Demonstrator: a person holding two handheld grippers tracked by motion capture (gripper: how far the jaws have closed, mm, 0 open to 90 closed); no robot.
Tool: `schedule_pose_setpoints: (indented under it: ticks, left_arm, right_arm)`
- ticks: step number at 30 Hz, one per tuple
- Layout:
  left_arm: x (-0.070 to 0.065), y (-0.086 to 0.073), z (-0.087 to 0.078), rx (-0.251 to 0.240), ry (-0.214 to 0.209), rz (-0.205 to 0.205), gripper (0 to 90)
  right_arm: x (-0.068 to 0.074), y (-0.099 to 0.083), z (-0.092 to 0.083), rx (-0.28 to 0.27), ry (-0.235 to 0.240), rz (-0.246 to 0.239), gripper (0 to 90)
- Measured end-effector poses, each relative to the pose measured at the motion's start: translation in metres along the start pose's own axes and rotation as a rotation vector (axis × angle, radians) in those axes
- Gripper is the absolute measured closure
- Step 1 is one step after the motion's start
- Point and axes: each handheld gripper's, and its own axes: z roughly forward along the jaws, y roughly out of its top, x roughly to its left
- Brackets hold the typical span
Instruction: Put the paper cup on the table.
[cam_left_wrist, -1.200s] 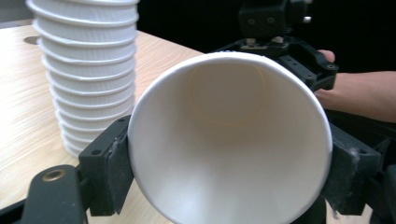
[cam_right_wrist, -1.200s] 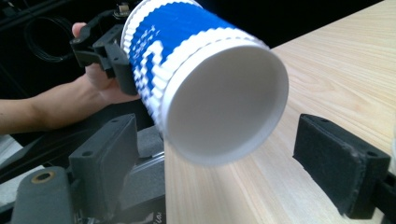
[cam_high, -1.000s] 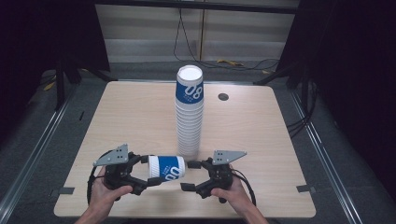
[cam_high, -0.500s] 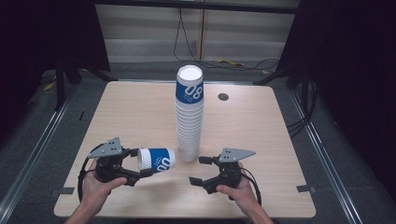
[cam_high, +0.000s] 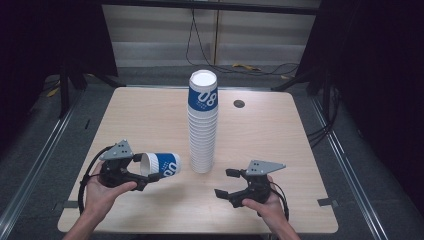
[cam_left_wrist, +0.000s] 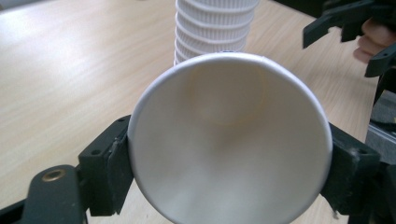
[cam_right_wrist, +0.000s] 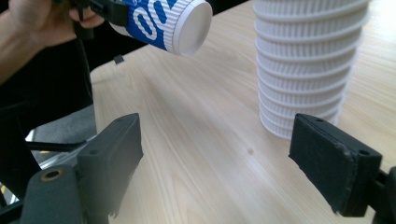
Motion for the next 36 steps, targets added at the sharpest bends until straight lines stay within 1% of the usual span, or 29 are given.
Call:
schedule_pose_setpoints:
  ticks: [1,3,4,5,6,7,9,10,11,12,13,14,15,18,19,20,21,22,23,24,25,26,27,28,29,31,34,35,36]
  left_arm:
    - [0.004,0.003,-0.001,0.017,0.033,0.015,18.0]
    - [0.006,0.004,0.000,0.017,0.034,0.014,18.0]
    - [0.009,0.005,0.001,0.026,0.034,0.012,18.0]
    - [0.011,0.006,0.002,0.041,0.034,0.010,18.0]
    - [0.016,0.008,0.005,0.081,0.040,0.014,18.0]
    - [0.016,0.008,0.005,0.081,0.040,0.014,18.0]
    - [0.020,0.011,0.007,0.126,0.020,0.007,18.1]
    - [0.022,0.012,0.007,0.127,0.030,0.001,18.1]
    - [0.024,0.013,0.008,0.148,0.037,0.004,18.1]
    - [0.026,0.015,0.008,0.163,0.039,-0.004,18.0]
    - [0.029,0.017,0.009,0.180,0.056,0.000,18.0]
    - [0.029,0.017,0.009,0.180,0.056,0.000,18.1]
    - [0.034,0.019,0.009,0.177,0.070,-0.013,18.0]
    - [0.043,0.022,0.011,0.190,0.114,-0.016,18.1]
    - [0.046,0.023,0.013,0.203,0.118,-0.024,18.1]
    - [0.046,0.023,0.013,0.203,0.118,-0.024,18.0]
    - [0.052,0.025,0.015,0.220,0.136,-0.035,18.0]
    - [0.052,0.025,0.015,0.220,0.136,-0.035,18.0]
    - [0.055,0.025,0.015,0.218,0.136,-0.052,18.0]
    - [0.062,0.026,0.017,0.225,0.134,-0.075,18.0]
    - [0.062,0.026,0.017,0.225,0.134,-0.075,18.0]
    - [0.065,0.027,0.019,0.239,0.135,-0.077,18.0]
    - [0.069,0.029,0.020,0.270,0.137,-0.077,18.0]
    - [0.069,0.029,0.020,0.270,0.137,-0.077,18.0]
    - [0.070,0.030,0.020,0.279,0.147,-0.072,18.0]
    - [0.073,0.031,0.020,0.292,0.151,-0.082,17.9]
    - [0.074,0.032,0.025,0.331,0.177,-0.071,17.8]
    - [0.075,0.032,0.028,0.363,0.178,-0.055,17.7]
    - [0.075,0.032,0.028,0.363,0.178,-0.055,17.7]
  right_arm:
    - [-0.001,-0.002,-0.004,0.005,-0.017,0.001,17.0]
    - [-0.002,-0.004,-0.006,0.006,-0.026,0.003,17.0]
    - [-0.005,-0.005,-0.009,0.014,-0.049,-0.001,17.0]
    - [-0.005,-0.005,-0.009,0.014,-0.049,-0.001,17.0]
    - [-0.009,-0.006,-0.011,0.015,-0.062,0.008,17.0]
    - [-0.009,-0.006,-0.011,0.015,-0.062,0.008,17.0]
    - [-0.013,-0.006,-0.012,0.023,-0.085,0.015,17.0]
    - [-0.013,-0.006,-0.012,0.023,-0.085,0.015,17.0]
    - [-0.015,-0.006,-0.011,0.026,-0.088,0.018,17.0]
    - [-0.016,-0.007,-0.011,0.030,-0.091,0.019,17.0]
    - [-0.016,-0.009,-0.010,0.035,-0.090,0.021,18.7]
    - [-0.016,-0.009,-0.010,0.035,-0.090,0.021,18.7]
    - [-0.015,-0.011,-0.009,0.026,-0.092,0.017,20.5]
    - [-0.016,-0.013,-0.008,0.033,-0.084,0.014,19.6]
    - [-0.016,-0.013,-0.008,0.036,-0.083,0.014,19.2]
    - [-0.016,-0.013,-0.008,0.036,-0.083,0.014,19.2]
    - [-0.016,-0.013,-0.008,0.036,-0.078,0.013,18.1]
    - [-0.016,-0.013,-0.008,0.036,-0.078,0.013,18.1]
    - [-0.015,-0.014,-0.009,0.035,-0.077,0.017,17.8]
    - [-0.014,-0.015,-0.010,0.035,-0.073,0.013,17.8]
    - [-0.014,-0.015,-0.010,0.035,-0.073,0.013,17.8]
    - [-0.013,-0.016,-0.010,0.038,-0.076,0.017,17.7]
    - [-0.013,-0.018,-0.012,0.041,-0.079,0.021,17.4]
    - [-0.013,-0.018,-0.012,0.041,-0.079,0.021,17.4]
    - [-0.013,-0.018,-0.012,0.043,-0.079,0.021,17.4]
    - [-0.015,-0.018,-0.012,0.044,-0.083,0.026,17.4]
    - [-0.015,-0.018,-0.011,0.048,-0.083,0.027,17.6]
    - [-0.015,-0.019,-0.009,0.056,-0.084,0.024,17.7]
    - [-0.015,-0.019,-0.009,0.056,-0.084,0.024,17.7]
